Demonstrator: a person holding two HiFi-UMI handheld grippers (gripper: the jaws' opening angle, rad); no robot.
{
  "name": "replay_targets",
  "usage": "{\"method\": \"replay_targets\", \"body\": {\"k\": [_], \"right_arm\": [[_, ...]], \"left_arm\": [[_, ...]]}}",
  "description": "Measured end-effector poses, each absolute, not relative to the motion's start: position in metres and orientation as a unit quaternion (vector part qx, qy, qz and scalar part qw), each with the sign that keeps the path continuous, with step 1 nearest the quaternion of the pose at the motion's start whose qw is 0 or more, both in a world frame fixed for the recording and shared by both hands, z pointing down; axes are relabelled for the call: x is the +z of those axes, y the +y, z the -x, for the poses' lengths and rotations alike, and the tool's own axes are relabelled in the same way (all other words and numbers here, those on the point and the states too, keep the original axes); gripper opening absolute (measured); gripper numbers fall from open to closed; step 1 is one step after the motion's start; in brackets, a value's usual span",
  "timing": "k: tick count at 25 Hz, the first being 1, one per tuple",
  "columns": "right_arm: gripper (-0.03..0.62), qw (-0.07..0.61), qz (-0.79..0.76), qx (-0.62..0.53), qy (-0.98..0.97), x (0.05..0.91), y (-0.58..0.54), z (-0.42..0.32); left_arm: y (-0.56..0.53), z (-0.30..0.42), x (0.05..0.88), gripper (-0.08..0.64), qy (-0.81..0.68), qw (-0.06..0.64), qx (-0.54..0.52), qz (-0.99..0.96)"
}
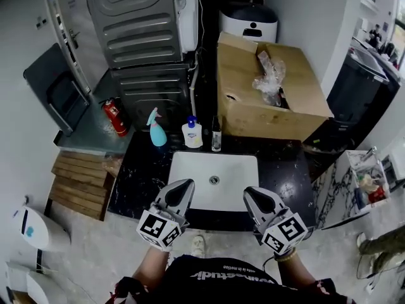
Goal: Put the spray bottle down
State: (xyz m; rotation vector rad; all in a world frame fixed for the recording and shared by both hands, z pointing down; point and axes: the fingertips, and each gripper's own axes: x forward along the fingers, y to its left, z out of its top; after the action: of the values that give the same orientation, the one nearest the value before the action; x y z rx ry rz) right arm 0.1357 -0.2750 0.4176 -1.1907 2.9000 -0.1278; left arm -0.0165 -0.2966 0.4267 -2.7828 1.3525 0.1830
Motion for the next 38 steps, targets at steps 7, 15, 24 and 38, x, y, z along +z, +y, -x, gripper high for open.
{"method": "replay_targets", "body": {"k": [7, 15, 24, 38], "right_arm": [[0.043, 0.007, 0.379, -0.040, 0.924, 0.418, -0.251, -0.150], [0.043, 0.011, 0.383, -0.032, 0.923, 0.412, -0.246, -0.152], [0.043, 0.011, 0.373, -0.028, 0.927, 0.411, -0.251, -0.141], [0.043, 0.010, 0.370, -0.034, 0.929, 0.415, -0.255, -0.132]], "left_arm": [[-0.267, 0.003, 0.424, 0.014, 0.440, 0.021, 0.058, 0.896], [-0.262, -0.001, 0.418, 0.014, 0.434, 0.032, 0.059, 0.898], [-0.267, 0.006, 0.414, 0.015, 0.436, 0.036, 0.058, 0.897], [-0.272, 0.013, 0.419, 0.014, 0.440, 0.026, 0.060, 0.896]]}}
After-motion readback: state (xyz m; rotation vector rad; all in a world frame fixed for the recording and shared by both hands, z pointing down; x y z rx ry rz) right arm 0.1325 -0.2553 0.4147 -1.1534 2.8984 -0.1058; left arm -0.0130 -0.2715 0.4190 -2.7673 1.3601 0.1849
